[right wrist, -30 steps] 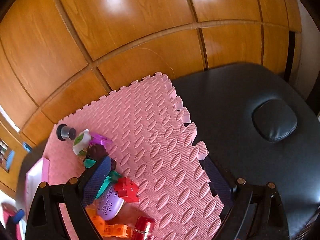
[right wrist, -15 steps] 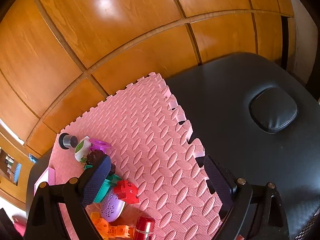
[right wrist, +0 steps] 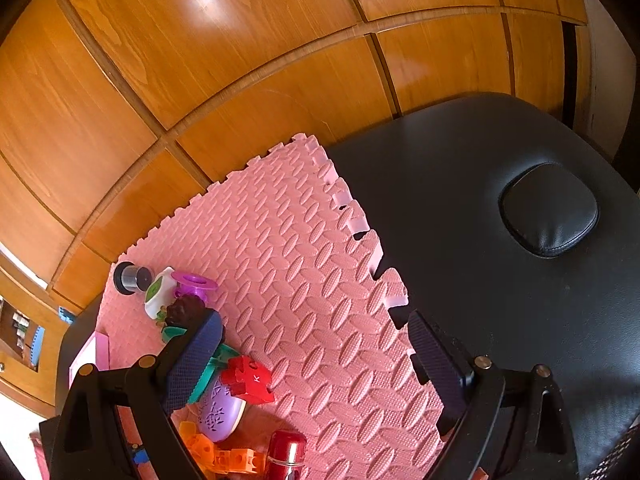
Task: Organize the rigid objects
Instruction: 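Reach the left tool to the yellow-orange piece and grasp it, then carry the yellow-orange piece into the tray and open the left tool while the right tool grasps the orange blocks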
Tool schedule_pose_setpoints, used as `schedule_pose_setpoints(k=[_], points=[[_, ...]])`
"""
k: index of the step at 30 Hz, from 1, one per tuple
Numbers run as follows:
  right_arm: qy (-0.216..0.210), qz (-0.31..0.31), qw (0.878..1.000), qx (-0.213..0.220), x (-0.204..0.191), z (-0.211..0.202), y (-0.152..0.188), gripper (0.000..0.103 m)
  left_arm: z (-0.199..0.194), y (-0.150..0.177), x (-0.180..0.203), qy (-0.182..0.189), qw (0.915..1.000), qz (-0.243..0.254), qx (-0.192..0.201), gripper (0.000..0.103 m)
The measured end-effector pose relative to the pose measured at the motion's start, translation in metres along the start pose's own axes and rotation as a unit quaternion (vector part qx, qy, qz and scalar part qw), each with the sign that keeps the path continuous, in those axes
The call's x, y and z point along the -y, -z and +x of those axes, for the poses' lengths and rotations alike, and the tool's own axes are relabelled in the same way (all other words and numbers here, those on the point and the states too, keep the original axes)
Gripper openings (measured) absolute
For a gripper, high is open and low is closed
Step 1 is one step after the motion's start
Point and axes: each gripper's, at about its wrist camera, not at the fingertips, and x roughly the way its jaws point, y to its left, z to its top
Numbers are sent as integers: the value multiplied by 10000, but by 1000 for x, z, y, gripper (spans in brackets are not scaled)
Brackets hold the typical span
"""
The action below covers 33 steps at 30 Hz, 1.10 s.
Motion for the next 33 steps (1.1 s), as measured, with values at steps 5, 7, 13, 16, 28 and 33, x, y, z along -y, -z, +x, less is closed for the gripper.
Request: schedule_pose_setpoints(k=[5, 7, 13, 16, 28, 33], points=[[90, -194, 9997, -77, -5, 5, 2, 89, -7, 7, -16, 239, 9990, -353, 99, 26], [136, -354, 9992, -159, -10, 9, 5, 87, -15, 14, -26, 201, 9985, -490, 146, 26], [24, -783, 9961, -397, -25, 18, 13, 76, -46, 35, -59, 175, 9947, -959, 327, 26], [-487, -1026, 9917, -606, -38, 20, 19, 70, -65, 44, -75, 165, 9911, -1226, 486, 26], [-1417, -2555, 9416, -1676, -99, 29, 74, 48, -133, 73, -149, -385, 9732, -1970, 1125, 27], [-1052, -2966, 9296, -1919, -109, 40, 89, 48, -125, 94, -215, -960, 9586, -2529, 887, 27]])
